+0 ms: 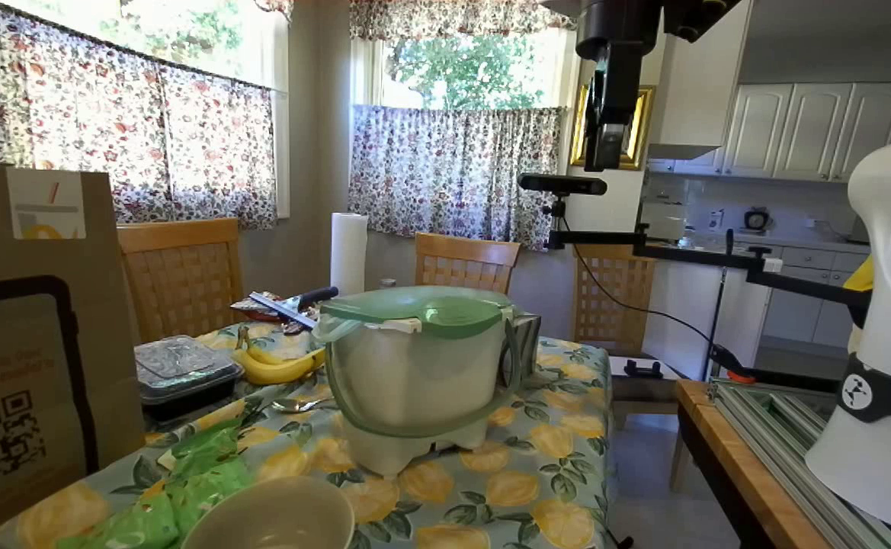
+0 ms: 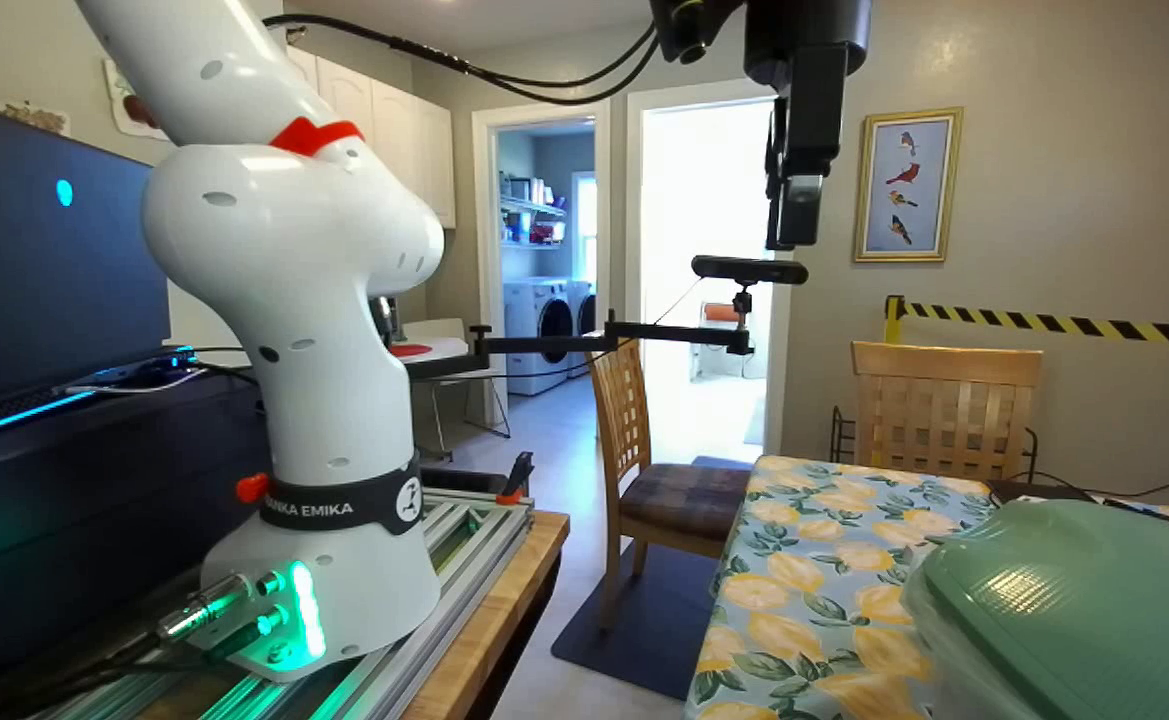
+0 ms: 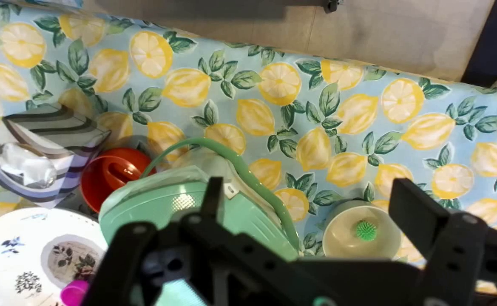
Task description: Turn the bin around then open it.
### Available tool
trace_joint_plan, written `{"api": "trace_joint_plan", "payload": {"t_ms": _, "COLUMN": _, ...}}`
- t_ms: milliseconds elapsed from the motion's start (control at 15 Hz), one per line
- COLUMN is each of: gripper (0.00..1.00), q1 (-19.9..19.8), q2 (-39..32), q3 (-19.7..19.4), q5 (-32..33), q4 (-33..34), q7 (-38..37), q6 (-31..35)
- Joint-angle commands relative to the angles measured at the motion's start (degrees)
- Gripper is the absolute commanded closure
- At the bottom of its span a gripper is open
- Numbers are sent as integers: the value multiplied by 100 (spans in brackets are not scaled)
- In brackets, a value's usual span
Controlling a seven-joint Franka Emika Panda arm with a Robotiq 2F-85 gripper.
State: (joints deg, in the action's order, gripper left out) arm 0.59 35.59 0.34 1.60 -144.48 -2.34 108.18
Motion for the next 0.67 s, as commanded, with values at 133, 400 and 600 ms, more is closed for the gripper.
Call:
{"api": "trace_joint_plan", "payload": {"t_ms": 133, "gripper": 0, "q1": -108, "q2": 235, "q3": 70, "q5": -113, "q4": -39, "q7": -398, "q6": 265}}
{"api": "trace_joint_plan", "payload": {"t_ms": 400, "gripper": 0, "q1": 146, "q2": -169, "q3": -169, "q5": 30, "q4": -187, "q7": 623, "q6": 1148}}
{"api": "trace_joint_plan", "payload": {"t_ms": 600, "gripper": 0, "q1": 341, "q2": -527, "q3": -271, "q5": -39, "q4": -345, "q7": 1397, "q6": 1751}}
